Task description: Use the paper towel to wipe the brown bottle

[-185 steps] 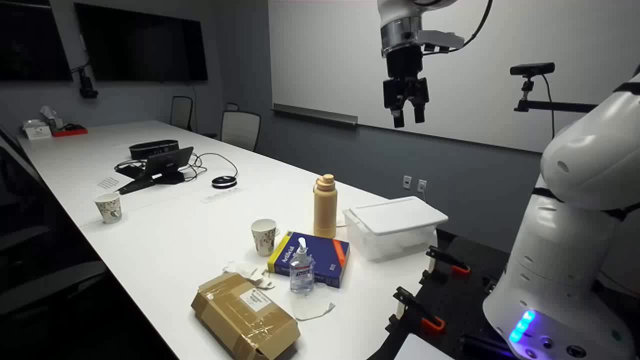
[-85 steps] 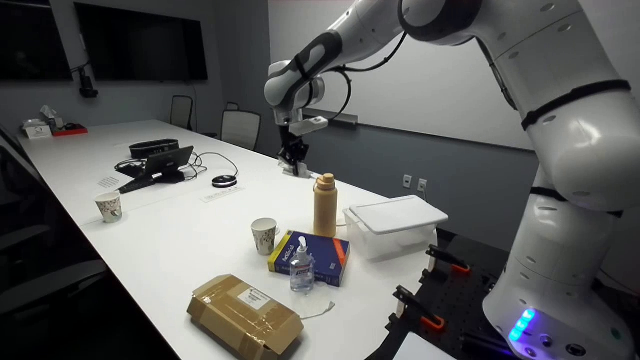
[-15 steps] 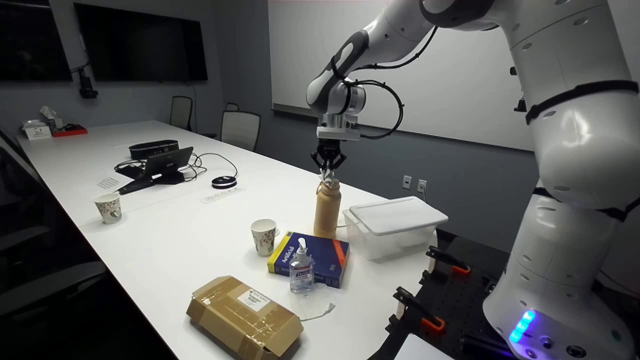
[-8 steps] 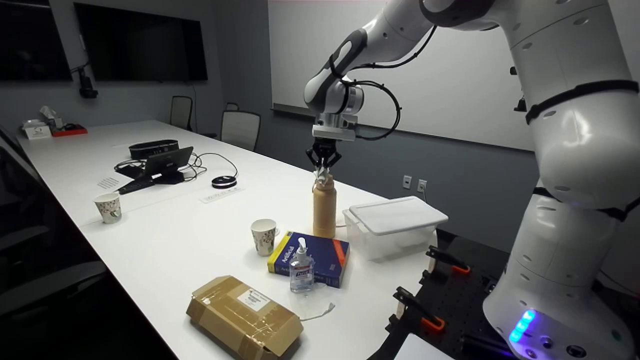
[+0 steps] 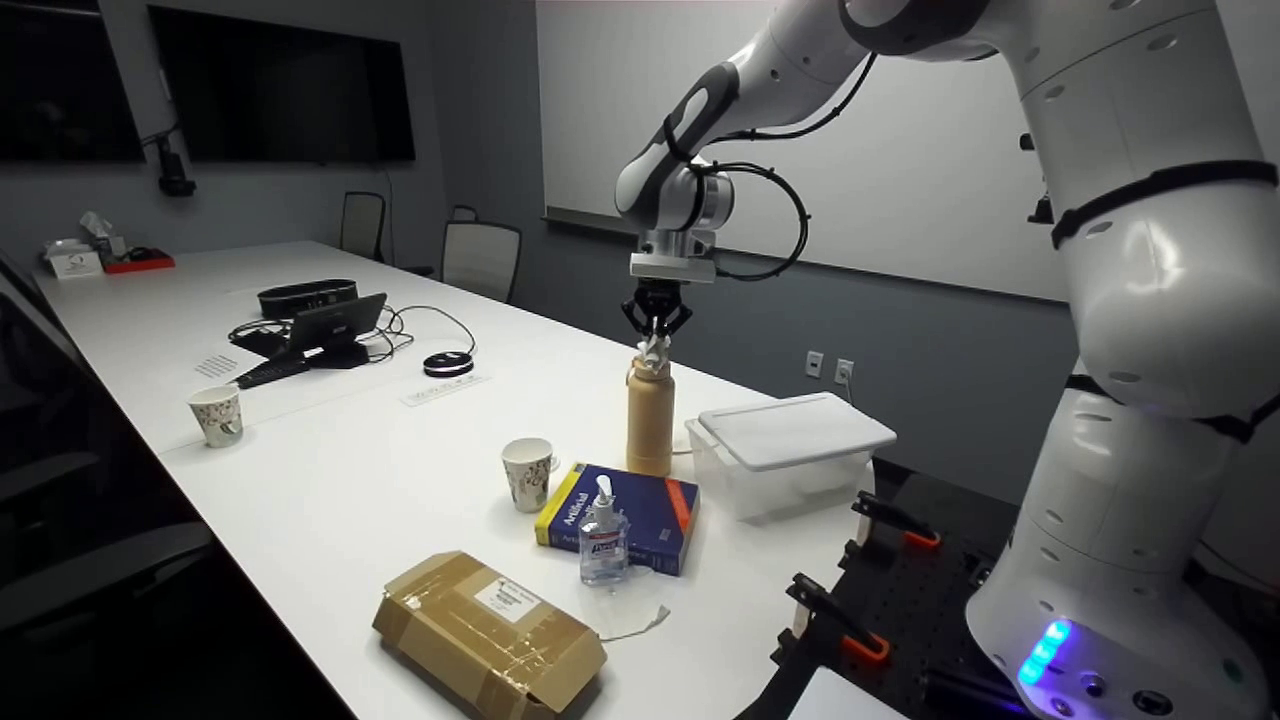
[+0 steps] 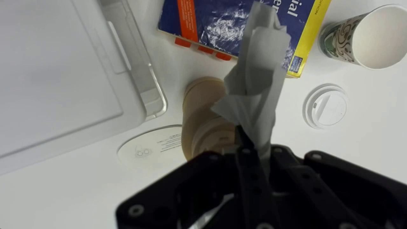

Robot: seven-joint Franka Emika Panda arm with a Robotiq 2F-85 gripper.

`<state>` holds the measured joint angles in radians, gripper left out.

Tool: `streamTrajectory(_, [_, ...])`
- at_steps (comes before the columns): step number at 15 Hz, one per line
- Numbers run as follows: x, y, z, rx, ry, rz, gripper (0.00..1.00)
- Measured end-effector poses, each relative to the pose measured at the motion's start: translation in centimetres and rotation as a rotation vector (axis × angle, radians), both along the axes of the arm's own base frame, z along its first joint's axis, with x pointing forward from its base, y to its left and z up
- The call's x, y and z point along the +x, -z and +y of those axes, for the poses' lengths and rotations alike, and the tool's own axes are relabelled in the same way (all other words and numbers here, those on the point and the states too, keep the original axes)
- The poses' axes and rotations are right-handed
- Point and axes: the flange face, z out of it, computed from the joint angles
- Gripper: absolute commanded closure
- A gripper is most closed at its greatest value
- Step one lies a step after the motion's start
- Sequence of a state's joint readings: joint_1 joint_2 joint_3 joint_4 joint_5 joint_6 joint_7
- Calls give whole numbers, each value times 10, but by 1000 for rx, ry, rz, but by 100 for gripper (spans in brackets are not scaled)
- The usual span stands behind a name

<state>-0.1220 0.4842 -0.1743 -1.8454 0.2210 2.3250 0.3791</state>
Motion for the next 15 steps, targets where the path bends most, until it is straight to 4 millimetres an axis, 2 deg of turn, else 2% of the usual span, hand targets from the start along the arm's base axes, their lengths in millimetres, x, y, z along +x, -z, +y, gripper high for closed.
streamTrajectory(10, [-17, 1, -24, 20, 53, 76, 99])
streamTrajectory(15, [-17, 1, -18, 45, 46, 90, 99])
